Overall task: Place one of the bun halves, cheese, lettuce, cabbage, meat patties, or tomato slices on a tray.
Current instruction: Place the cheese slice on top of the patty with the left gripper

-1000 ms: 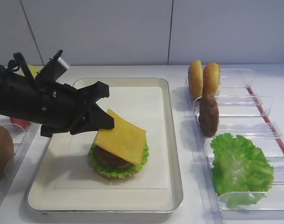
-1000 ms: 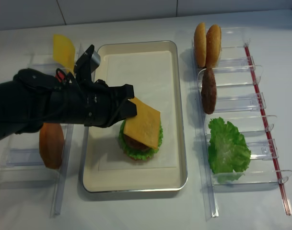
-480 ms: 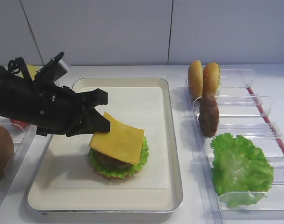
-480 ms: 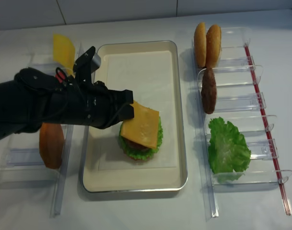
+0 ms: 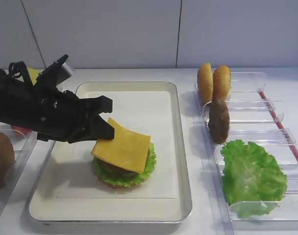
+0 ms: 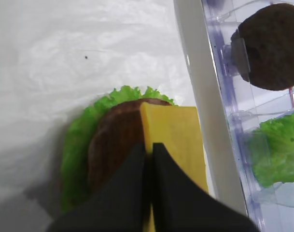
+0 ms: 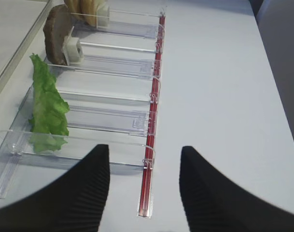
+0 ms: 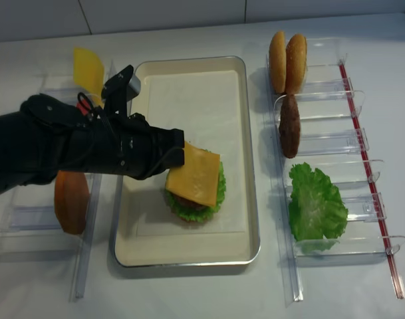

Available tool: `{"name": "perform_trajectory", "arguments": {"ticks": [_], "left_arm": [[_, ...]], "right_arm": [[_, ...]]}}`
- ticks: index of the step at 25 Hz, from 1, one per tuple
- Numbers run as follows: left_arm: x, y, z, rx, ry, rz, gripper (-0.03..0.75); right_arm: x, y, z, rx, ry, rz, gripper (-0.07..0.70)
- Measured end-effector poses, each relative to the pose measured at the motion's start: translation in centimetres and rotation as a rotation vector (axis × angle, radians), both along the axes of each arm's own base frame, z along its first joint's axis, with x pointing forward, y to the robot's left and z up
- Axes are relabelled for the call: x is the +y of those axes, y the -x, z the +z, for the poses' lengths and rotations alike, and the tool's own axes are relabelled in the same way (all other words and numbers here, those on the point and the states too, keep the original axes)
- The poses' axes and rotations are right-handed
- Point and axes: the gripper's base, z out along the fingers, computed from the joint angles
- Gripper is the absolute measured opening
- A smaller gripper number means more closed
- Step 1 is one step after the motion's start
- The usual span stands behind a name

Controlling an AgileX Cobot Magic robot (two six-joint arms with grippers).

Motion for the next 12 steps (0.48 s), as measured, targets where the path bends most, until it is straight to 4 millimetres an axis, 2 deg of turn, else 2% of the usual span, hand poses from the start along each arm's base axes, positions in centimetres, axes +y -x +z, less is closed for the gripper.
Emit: {"name": "perform_trajectory", "arguments": {"ticks": [9,12], "left_arm": [[0.14,-0.02,-0.12,-0.039,-0.041,-0.038,-0.015],[0.14,-0.02,-0.12,-0.048,-0.046,-0.047,0.013]], "right_arm": [[0.00,0.00,0.00,0.000,0.000,0.000,0.368],[0.00,0.00,0.00,0.000,0.000,0.000,0.368]]}}
